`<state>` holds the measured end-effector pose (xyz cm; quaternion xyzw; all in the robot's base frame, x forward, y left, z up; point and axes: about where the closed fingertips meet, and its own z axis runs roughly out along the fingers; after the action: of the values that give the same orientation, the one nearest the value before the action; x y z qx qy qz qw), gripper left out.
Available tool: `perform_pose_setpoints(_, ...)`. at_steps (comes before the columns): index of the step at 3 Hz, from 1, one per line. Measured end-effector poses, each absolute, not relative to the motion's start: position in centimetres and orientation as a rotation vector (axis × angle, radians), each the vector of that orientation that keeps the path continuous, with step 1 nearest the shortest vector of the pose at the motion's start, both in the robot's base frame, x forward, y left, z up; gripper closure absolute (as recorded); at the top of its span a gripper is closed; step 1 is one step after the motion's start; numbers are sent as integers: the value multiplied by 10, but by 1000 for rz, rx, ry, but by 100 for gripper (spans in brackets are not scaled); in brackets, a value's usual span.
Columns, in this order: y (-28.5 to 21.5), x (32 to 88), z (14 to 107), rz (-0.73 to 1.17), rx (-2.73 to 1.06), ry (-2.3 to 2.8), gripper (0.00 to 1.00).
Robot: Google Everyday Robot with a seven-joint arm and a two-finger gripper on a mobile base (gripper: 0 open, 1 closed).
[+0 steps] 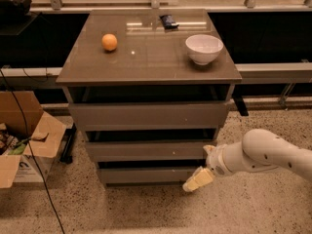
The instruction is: Open middle drawer
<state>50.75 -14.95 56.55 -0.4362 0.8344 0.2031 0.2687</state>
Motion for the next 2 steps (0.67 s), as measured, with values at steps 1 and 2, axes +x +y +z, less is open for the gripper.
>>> perform_pose_setpoints(1, -150, 508, 565, 548, -1176, 2250, 0)
perform_pose_setpoints(2, -147, 518, 560, 511, -1147, 2244, 0)
